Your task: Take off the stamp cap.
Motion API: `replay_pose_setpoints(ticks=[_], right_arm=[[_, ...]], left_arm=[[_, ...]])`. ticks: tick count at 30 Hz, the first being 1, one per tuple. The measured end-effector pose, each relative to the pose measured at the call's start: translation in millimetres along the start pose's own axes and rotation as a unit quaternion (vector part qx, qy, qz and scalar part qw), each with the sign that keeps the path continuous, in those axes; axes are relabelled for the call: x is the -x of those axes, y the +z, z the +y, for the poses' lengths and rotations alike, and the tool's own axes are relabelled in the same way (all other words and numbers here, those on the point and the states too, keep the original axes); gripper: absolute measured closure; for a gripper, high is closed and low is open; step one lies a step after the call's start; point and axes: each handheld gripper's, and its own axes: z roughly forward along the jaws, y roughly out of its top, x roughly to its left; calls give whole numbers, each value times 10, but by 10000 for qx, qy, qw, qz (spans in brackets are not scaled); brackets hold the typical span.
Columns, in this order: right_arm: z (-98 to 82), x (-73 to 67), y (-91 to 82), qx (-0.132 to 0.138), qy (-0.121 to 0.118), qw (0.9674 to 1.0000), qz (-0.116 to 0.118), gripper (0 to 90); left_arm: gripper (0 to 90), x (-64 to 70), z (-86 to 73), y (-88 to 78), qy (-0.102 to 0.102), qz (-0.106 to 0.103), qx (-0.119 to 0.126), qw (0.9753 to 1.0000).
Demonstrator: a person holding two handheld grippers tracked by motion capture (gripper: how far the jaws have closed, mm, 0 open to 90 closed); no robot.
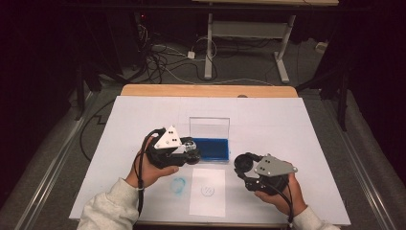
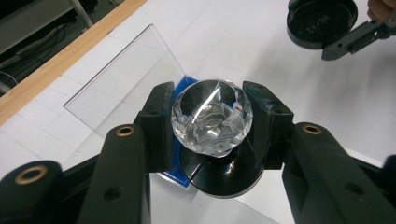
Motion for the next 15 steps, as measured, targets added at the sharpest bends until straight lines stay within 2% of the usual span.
replay_pose_setpoints(ticks=[5,15], right_arm=[[-61,69,-78,54,130,9998,-127,386],[-141,143,-208,93,209,9990,-392,386]], left_arm=[[551,-11,-2,-4,10,34,-32,10000],[551,-36,-8,-45,25,37,20,10000]])
